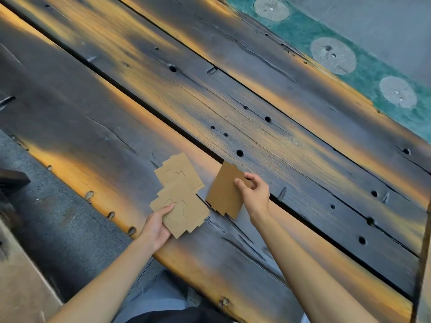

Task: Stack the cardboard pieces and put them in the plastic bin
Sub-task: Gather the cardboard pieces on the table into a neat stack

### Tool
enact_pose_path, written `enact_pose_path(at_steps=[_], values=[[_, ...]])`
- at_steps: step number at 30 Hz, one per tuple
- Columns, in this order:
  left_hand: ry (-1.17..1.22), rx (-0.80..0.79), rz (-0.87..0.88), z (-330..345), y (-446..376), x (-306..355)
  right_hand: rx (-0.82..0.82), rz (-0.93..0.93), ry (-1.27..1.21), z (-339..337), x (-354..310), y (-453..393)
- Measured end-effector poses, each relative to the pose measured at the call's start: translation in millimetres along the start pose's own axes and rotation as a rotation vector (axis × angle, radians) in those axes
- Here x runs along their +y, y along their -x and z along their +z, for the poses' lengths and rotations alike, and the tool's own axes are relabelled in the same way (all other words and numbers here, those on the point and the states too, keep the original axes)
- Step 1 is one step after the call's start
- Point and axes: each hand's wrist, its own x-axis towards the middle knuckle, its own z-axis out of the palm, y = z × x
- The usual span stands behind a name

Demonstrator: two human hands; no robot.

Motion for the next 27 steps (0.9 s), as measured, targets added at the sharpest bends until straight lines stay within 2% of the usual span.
enact_pose_path(at_steps=[4, 8, 11, 14, 18, 22, 27], values=[[0.013, -0.002, 0.030, 12.1, -0.6, -5.5, 0.028, -0.352, 0.251, 14.5, -13.5, 17.0], [-0.005, -0.040, 0.035, 25.2, 2.4, -11.7, -0.062, -0.677, 0.485, 38.0, -17.9, 38.5], [0.002, -0.080, 0.036, 33.5, 5.1, -17.8, -0.139, -0.812, 0.704, 54.1, -16.0, 53.2], [0.040, -0.118, 0.015, 41.5, 9.1, -22.0, -0.259, -0.784, 0.929, 71.8, -10.8, 65.7], [0.151, -0.152, -0.048, 44.5, 10.2, -27.9, -0.352, -0.709, 1.033, 89.6, -4.3, 73.5], [0.227, -0.207, -0.016, 38.8, 11.7, -27.4, -0.381, -0.677, 0.983, 91.5, 2.7, 70.0], [0.199, -0.309, -0.018, 34.3, 13.6, -19.7, -0.545, -0.620, 0.875, 85.9, 8.5, 56.9]])
